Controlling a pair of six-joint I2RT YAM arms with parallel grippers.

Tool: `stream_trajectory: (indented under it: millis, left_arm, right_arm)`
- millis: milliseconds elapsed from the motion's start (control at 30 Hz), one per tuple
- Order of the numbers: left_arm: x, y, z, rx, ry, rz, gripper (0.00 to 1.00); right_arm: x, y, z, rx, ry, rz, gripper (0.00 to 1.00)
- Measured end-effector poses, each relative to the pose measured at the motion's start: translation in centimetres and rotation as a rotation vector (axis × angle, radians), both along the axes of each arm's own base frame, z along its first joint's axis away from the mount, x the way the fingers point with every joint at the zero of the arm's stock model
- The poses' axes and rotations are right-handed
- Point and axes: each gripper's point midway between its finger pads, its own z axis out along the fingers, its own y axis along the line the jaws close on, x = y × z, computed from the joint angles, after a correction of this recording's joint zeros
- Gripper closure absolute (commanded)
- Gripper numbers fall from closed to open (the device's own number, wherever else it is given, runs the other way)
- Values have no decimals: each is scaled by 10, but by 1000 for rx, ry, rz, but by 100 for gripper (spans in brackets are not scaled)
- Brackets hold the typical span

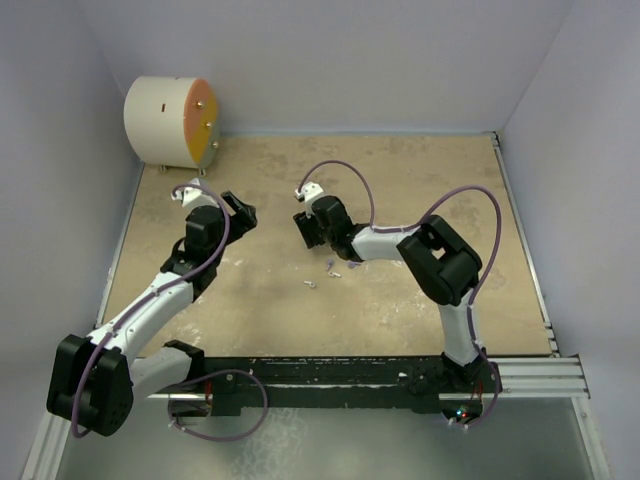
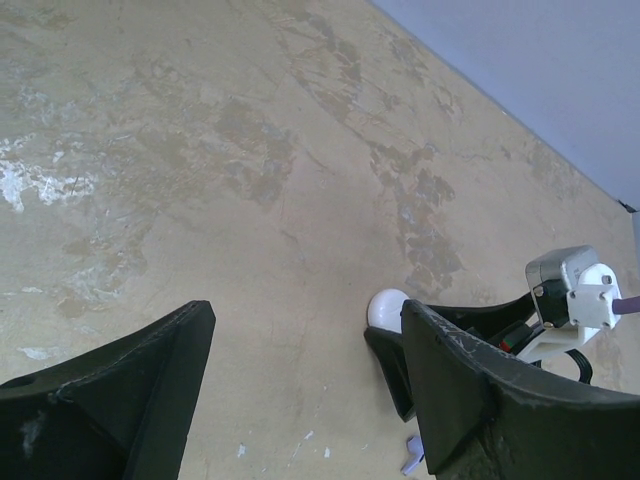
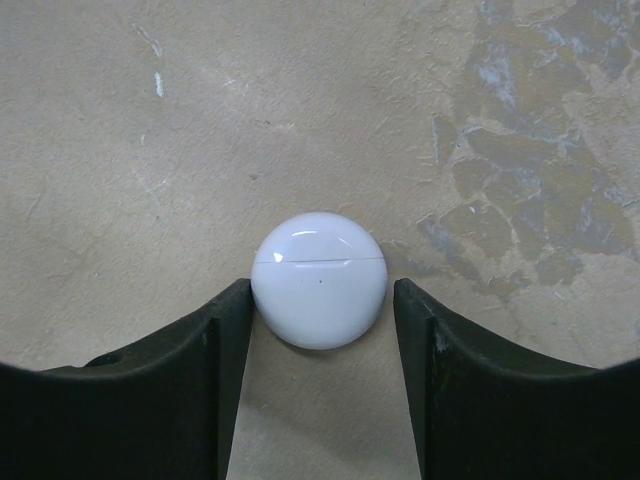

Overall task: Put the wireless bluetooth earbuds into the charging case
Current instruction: Pick up the charging case at the center of the board.

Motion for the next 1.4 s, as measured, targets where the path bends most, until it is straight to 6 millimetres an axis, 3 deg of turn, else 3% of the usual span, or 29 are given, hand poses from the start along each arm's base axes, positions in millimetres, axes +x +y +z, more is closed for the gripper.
stream_trajectory:
  millis: [333,633,833,1167,1400]
  left_arm:
    - [1,2,0,-1,0,6,26]
    - [1,4,-5,-25,-1,-6,27]
    - [3,3,-11,-58,4,-32,31]
    - [12,-23,-18,-142,-8,-148,27]
    - [16,-43,-35,-214,11,-226,28]
  right_arm:
    - [2,4,0,-3,-12,10,56]
    - [0,2,2,-26,-37,42,100]
    - [-9,5,14,-28,-70,135,100]
    - [-19,39,99,100,-276,379,100]
    - [-30,49,101,111,-279,478,100]
